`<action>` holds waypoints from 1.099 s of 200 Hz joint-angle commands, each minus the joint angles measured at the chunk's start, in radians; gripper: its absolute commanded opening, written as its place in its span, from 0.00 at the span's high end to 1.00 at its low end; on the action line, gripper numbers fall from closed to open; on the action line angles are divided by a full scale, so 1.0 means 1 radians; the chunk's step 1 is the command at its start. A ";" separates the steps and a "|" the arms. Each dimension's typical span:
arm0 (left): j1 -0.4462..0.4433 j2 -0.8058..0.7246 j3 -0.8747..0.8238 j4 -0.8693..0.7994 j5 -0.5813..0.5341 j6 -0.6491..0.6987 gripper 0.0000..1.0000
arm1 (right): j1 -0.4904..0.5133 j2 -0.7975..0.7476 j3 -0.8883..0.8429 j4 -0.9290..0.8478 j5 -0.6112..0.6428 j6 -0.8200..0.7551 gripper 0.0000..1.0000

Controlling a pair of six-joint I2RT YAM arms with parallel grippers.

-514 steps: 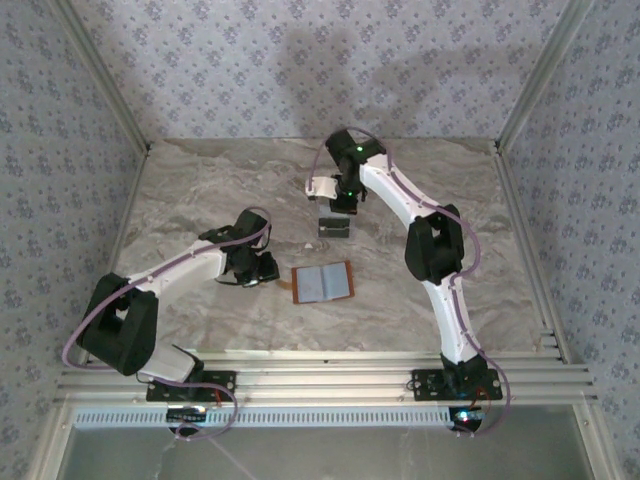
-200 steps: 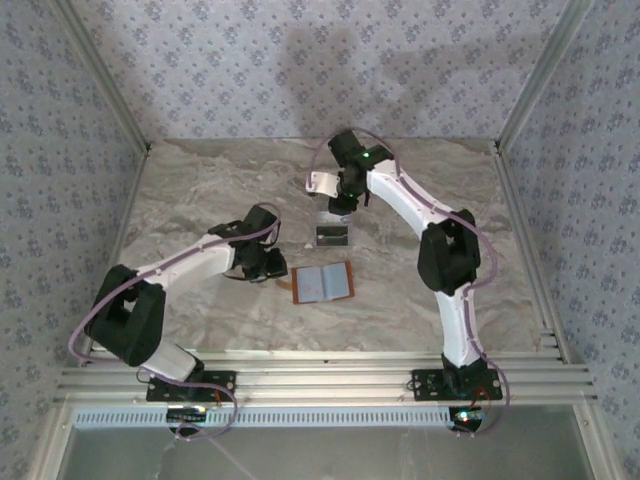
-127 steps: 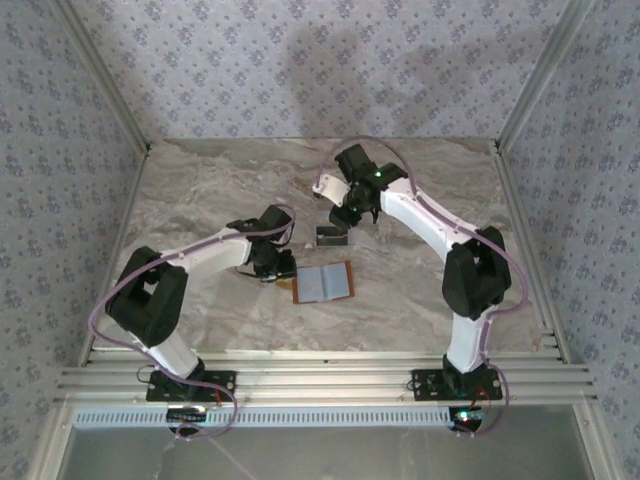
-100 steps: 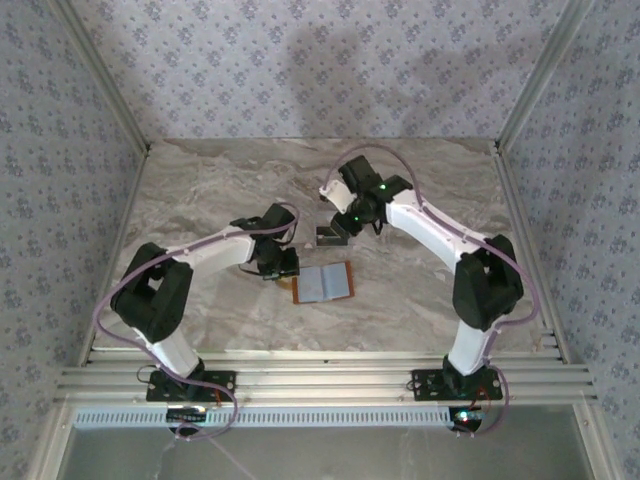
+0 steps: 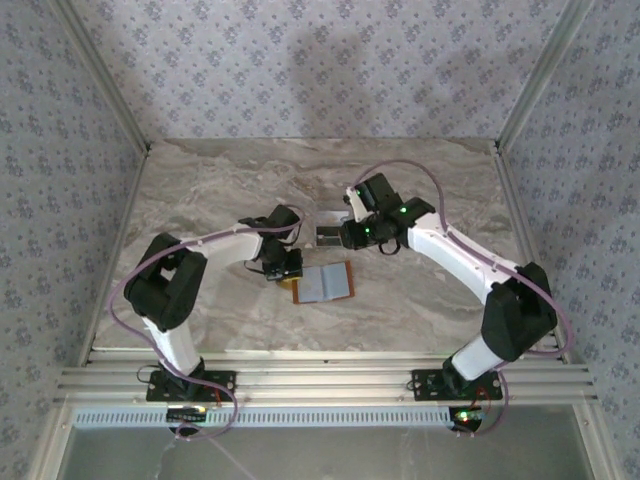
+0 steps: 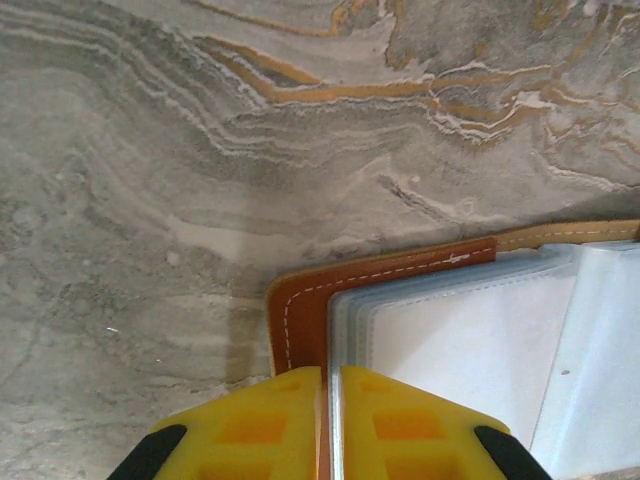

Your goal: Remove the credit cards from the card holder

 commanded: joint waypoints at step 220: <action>0.147 -0.359 -0.177 0.004 -0.011 0.001 0.85 | 0.200 0.423 0.086 0.170 -0.298 0.457 0.70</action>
